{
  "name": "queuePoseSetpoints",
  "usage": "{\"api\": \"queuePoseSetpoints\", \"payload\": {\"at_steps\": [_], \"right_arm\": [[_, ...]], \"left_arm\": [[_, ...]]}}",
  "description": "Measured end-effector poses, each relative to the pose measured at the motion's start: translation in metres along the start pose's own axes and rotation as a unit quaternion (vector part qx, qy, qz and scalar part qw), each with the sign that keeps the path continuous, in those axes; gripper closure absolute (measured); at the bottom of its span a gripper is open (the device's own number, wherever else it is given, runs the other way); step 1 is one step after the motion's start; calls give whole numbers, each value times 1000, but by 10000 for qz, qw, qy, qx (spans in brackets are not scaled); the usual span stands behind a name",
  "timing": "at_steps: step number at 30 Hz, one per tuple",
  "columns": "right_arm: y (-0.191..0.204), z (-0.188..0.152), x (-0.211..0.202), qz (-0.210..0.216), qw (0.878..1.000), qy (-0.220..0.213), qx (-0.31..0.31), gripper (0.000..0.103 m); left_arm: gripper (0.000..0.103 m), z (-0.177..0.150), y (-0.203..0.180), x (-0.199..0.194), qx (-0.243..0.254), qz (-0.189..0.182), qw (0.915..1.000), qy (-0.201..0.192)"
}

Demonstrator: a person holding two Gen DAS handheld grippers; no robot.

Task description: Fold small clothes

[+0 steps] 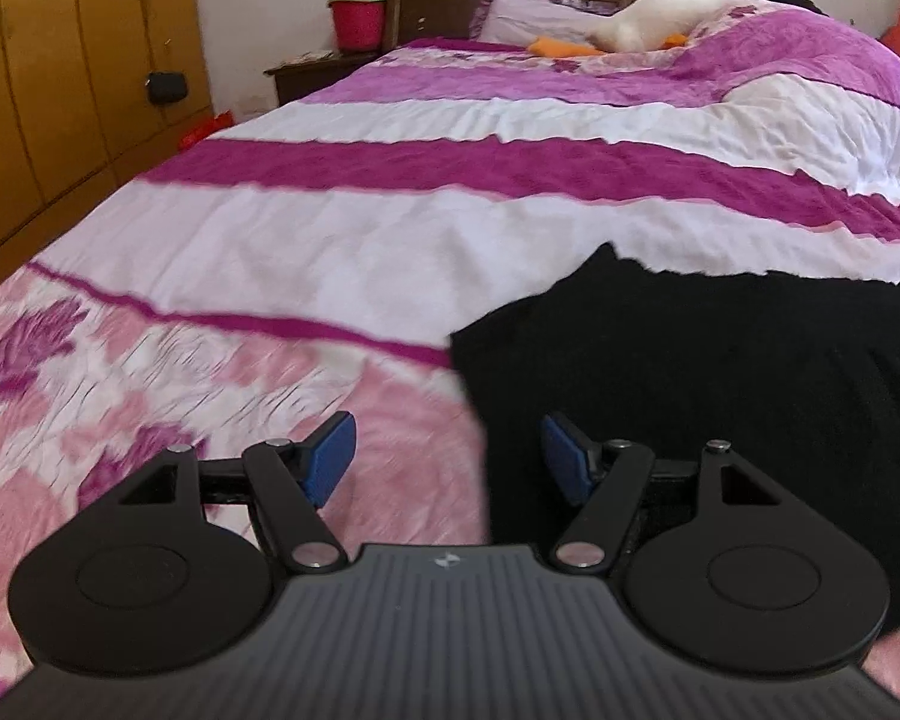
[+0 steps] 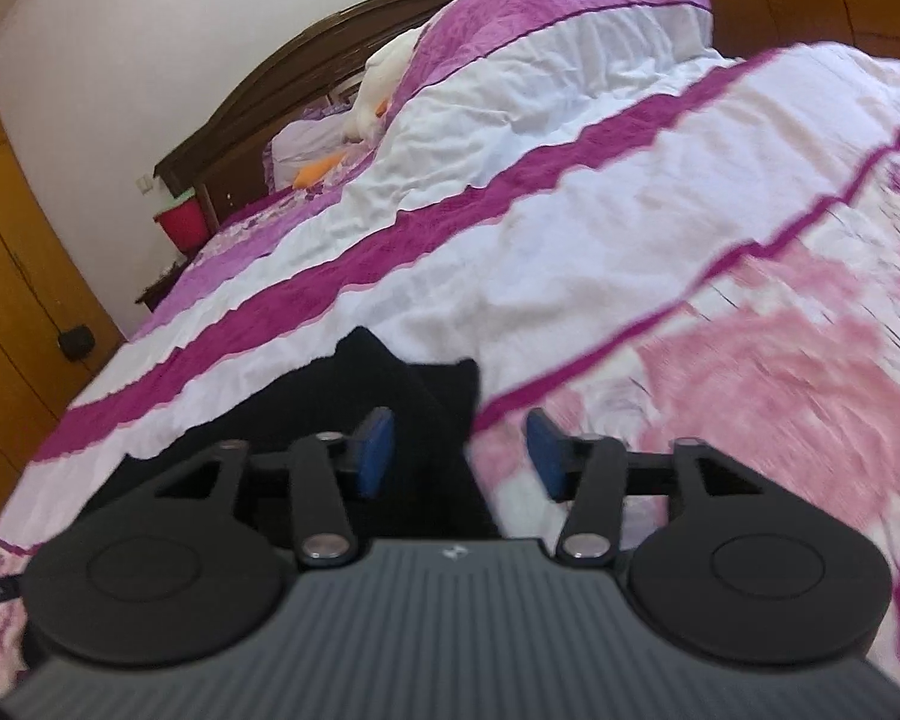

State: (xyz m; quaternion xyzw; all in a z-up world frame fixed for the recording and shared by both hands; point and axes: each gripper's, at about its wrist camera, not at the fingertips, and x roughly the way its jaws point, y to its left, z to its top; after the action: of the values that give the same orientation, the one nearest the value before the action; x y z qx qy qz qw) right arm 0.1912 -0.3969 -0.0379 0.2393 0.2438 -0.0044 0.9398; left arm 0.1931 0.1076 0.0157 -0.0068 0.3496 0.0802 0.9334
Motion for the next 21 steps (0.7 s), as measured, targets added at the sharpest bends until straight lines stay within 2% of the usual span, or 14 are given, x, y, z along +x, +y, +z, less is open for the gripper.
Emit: {"api": "queuePoseSetpoints", "payload": {"at_steps": [5,8,11,13,18,21], "right_arm": [[-8,-16,-13,78,9996,79,251,49],[-9,-25,-9,174,9992,210,280,48],[-22,-41,6,441,9969,200,628,45],[-24,-47,8,530,9966,68,620,45],[-22,-49,6,555,9971,-8,519,45],[-20,-45,8,494,9974,104,514,45]], "left_arm": [[29,-18,22,-15,-826,-402,9955,224],[29,-30,22,-17,-1125,-633,9911,332],[28,-38,17,-17,-1137,-700,9906,290],[27,-42,14,-17,-1119,-668,9911,259],[26,-42,7,-20,-960,-618,9933,191],[26,-41,3,-24,-924,-795,9924,153]]}}
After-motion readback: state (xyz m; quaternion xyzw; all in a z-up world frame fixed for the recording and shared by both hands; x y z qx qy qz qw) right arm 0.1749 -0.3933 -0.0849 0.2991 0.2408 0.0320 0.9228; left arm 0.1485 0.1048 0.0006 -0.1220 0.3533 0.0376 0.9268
